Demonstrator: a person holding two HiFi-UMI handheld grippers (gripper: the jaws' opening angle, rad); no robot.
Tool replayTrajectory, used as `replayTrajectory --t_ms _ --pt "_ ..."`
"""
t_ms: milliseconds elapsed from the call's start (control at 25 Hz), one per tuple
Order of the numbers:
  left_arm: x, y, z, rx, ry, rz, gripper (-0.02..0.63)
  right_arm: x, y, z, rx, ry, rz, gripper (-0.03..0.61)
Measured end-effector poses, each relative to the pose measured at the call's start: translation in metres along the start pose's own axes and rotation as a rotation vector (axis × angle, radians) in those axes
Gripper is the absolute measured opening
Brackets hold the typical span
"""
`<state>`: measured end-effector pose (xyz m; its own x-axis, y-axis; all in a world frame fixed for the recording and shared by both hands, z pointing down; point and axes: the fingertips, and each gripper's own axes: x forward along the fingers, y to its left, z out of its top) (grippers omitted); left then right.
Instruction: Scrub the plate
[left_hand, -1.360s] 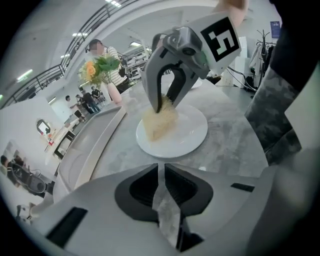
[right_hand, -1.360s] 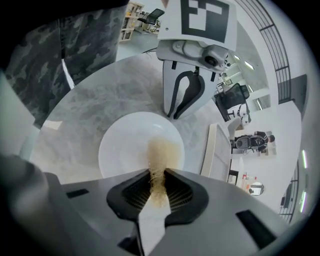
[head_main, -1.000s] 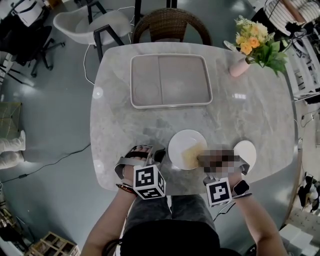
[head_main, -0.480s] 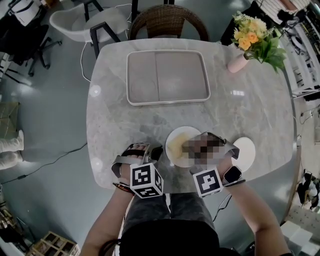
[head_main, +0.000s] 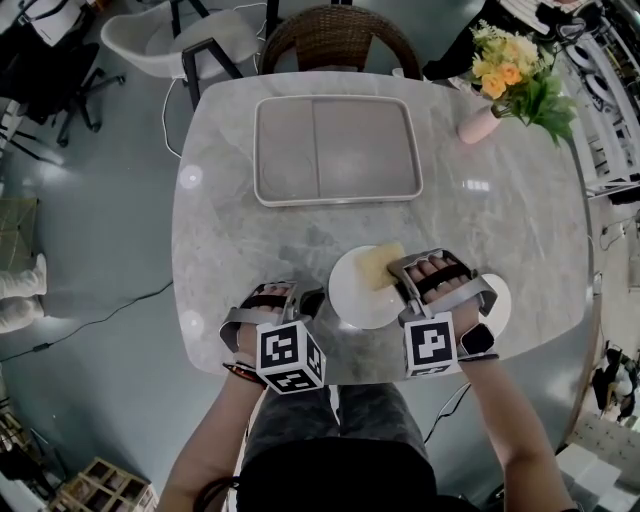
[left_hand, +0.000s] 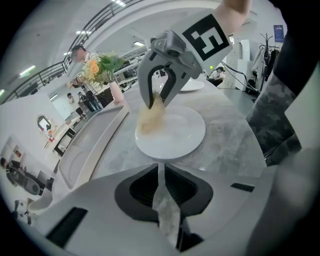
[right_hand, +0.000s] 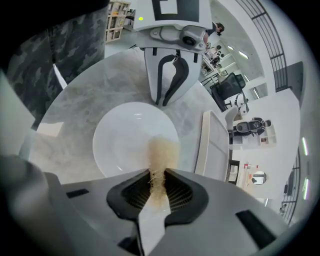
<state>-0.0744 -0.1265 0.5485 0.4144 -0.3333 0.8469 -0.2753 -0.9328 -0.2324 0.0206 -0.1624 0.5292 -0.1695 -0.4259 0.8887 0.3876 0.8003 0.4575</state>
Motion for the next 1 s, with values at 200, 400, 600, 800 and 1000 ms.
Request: replayTrajectory --t_ms 200,400,600,800,1000 --pt "-0.001 0.001 -0.004 0.023 0.013 -0.003 0.049 -0.012 0.026 -0.015 -0.002 0.022 0.035 0.069" --pt "0.001 0.000 -0.004 0.069 0.026 -0.010 0.049 -0.026 0.059 -0.019 -0.059 0.028 0.096 0.069" --pt "0.001 0.000 -0.004 0.080 0.029 -0.016 0.049 -0.038 0.077 0.000 -0.142 -0.006 0.110 0.069" --pt "0.002 -0.001 -0.004 0.077 0.032 -0.021 0.048 -0.043 0.073 0.035 -0.277 -0.065 0.097 0.069" --pt "0.002 -0.001 -0.004 0.073 0.032 -0.021 0.048 -0.033 0.054 0.062 -0.343 -0.140 0.086 0.069"
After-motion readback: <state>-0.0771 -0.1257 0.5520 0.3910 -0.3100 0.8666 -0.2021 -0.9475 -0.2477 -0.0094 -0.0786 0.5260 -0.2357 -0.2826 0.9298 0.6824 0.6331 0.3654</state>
